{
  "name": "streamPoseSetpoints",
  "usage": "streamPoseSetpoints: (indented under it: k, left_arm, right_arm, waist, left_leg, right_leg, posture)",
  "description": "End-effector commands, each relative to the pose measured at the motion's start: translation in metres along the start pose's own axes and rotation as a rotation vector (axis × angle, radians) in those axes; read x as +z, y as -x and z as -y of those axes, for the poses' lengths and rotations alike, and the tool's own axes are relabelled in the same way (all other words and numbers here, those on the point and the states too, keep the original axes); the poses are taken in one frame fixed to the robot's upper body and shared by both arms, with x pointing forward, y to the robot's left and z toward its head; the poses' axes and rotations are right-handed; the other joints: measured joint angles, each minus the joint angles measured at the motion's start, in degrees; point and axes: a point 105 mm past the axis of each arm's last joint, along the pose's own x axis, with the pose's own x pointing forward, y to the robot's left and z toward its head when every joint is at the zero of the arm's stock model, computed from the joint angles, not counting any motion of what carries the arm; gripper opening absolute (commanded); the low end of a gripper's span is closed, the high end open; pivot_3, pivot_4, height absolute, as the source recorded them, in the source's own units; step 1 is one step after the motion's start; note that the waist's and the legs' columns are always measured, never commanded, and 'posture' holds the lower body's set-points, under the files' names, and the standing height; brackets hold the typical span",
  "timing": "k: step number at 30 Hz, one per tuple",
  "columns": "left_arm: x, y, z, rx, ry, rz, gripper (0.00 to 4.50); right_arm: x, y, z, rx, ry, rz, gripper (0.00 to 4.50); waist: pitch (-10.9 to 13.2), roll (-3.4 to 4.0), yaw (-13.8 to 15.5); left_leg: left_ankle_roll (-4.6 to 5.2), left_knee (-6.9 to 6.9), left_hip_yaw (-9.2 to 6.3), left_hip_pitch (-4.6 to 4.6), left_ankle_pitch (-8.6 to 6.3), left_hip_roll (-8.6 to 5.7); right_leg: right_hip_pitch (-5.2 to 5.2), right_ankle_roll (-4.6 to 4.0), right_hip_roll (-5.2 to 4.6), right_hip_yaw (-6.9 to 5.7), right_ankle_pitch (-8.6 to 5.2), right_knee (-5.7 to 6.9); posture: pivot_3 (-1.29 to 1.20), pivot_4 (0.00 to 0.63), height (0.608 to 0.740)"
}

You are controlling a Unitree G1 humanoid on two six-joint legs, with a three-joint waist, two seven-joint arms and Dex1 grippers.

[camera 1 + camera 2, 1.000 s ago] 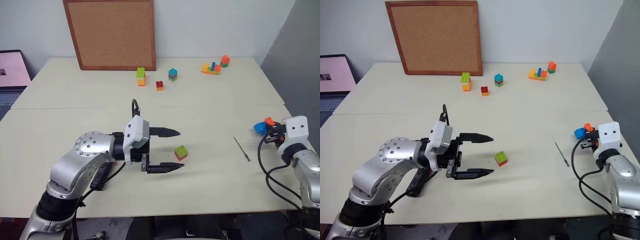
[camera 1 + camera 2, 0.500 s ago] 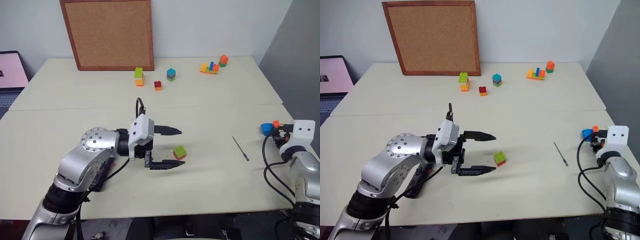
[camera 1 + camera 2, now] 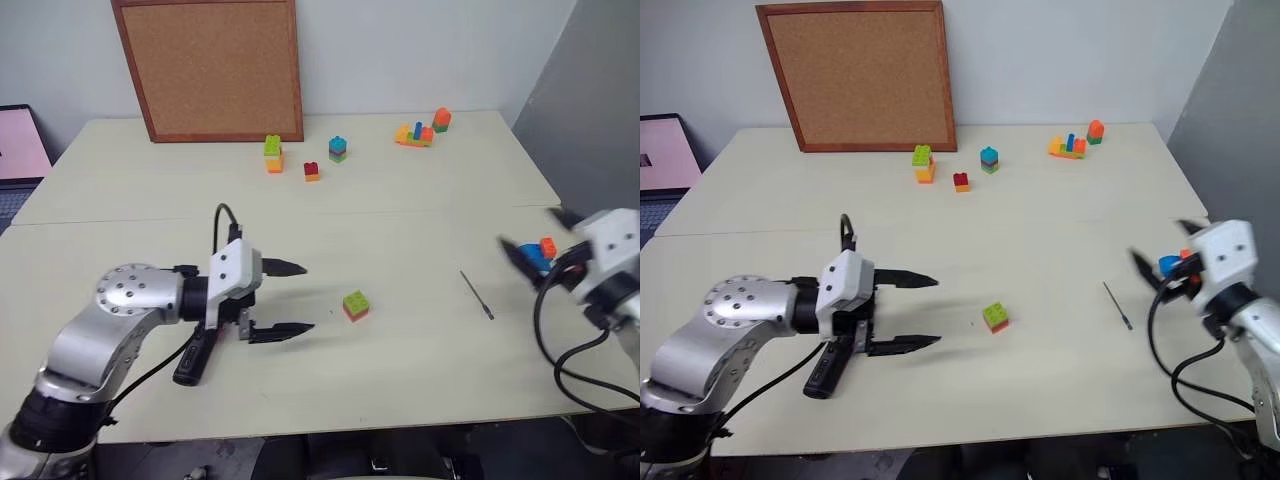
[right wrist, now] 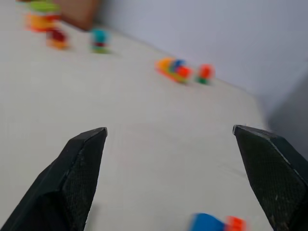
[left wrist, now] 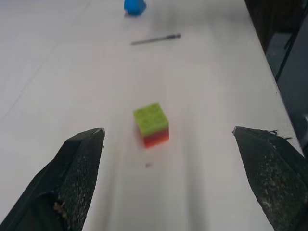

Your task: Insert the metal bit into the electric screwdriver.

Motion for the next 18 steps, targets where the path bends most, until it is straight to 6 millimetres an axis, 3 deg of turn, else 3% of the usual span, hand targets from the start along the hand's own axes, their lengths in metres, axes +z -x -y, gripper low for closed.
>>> streamPoseSetpoints:
  k: [1, 5, 12, 18]
  left_arm:
    - [0.005, 0.005, 0.005, -0.010, -0.053, 0.002, 4.50]
    - [0.001, 0.002, 0.010, -0.016, -0.060, -0.010, 4.50]
    - [-0.003, 0.000, 0.018, -0.022, -0.049, -0.005, 4.50]
    - [-0.001, -0.002, 0.022, -0.029, -0.045, 0.009, 4.50]
  right_arm:
    - [0.004, -0.015, -0.059, 0.345, 0.021, -0.008, 4.44]
    - [-0.009, -0.037, -0.077, 0.446, 0.060, -0.052, 4.44]
    - [-0.015, -0.075, -0.112, 0.479, -0.088, -0.044, 4.44]
    - [-0.021, -0.084, -0.131, 0.462, -0.150, -0.057, 4.44]
  waist:
    - [0.0, -0.04, 0.1]
    - [0.1, -0.10, 0.1]
    - [0.1, -0.12, 0.2]
    - [0.1, -0.11, 0.3]
  left_leg:
    - [0.00, 0.02, -0.03, 0.00, 0.00, 0.01]
    - [0.00, 0.03, -0.05, -0.06, 0.00, -0.02]
    - [0.00, 0.00, -0.12, -0.17, 0.00, 0.01]
    - [0.00, -0.01, -0.20, -0.21, 0.00, 0.03]
  right_leg:
    - [-0.01, 0.00, 0.00, -0.10, 0.00, -0.07]
    - [-0.02, 0.01, -0.06, -0.09, 0.01, -0.14]
    - [-0.07, 0.02, -0.12, -0.09, 0.01, -0.28]
    - [-0.16, 0.00, -0.29, -0.06, 0.00, -0.19]
  posture:
    - [0.00, 0.150, 0.740]
    - [0.00, 0.150, 0.740]
    - [0.00, 0.150, 0.740]
    - [0.00, 0.150, 0.740]
